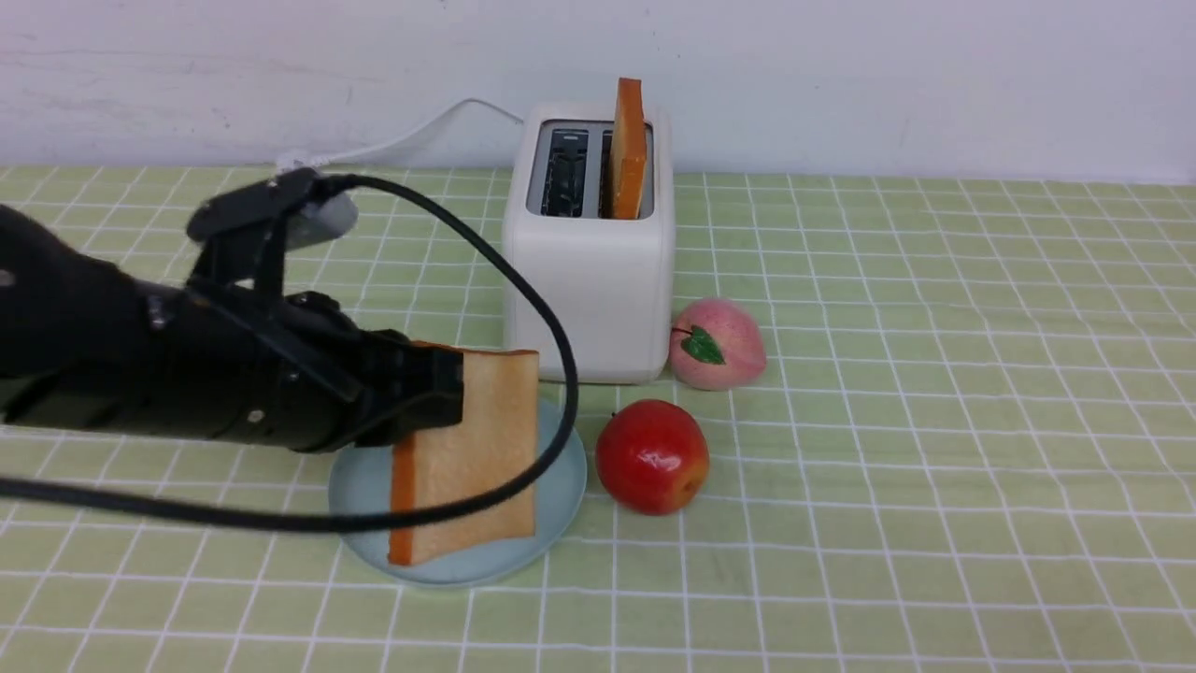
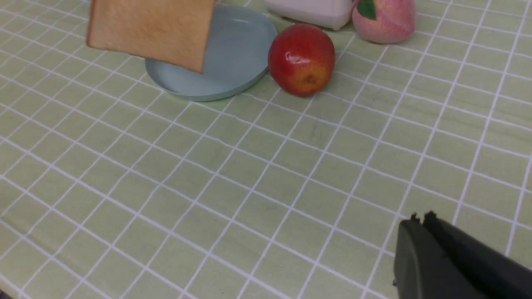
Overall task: Take toasted bread from bread machine on green coffee tablecloth place on plate.
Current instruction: 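Place the slice of bread on the plate with the left gripper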
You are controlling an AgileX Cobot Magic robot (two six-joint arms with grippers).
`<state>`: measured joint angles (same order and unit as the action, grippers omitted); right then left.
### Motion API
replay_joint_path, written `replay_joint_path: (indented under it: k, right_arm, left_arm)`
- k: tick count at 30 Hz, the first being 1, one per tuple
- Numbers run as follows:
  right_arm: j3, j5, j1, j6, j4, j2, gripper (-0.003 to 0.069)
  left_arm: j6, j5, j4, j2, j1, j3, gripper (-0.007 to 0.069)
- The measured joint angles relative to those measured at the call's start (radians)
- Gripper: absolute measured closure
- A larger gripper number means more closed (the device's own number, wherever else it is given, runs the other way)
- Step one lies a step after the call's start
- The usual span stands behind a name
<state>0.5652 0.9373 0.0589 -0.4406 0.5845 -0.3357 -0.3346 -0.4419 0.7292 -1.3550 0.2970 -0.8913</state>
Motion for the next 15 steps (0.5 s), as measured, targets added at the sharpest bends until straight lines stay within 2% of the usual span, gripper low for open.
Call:
replay_joint_path:
  k: [6,15]
  right_arm:
    - [0.0,0.0,0.0,0.001,0.016,0.0,0.0655]
    - [0.0,0.0,0.0,0.001,0.021,0.0,0.0654]
  left_arm:
    - [-0.004,0.057,0.013,-0.163,-0.001,-0.069,0.0517]
    - [-0.004,0.095,0.095,-0.262,-0.002,-0.092,0.0517]
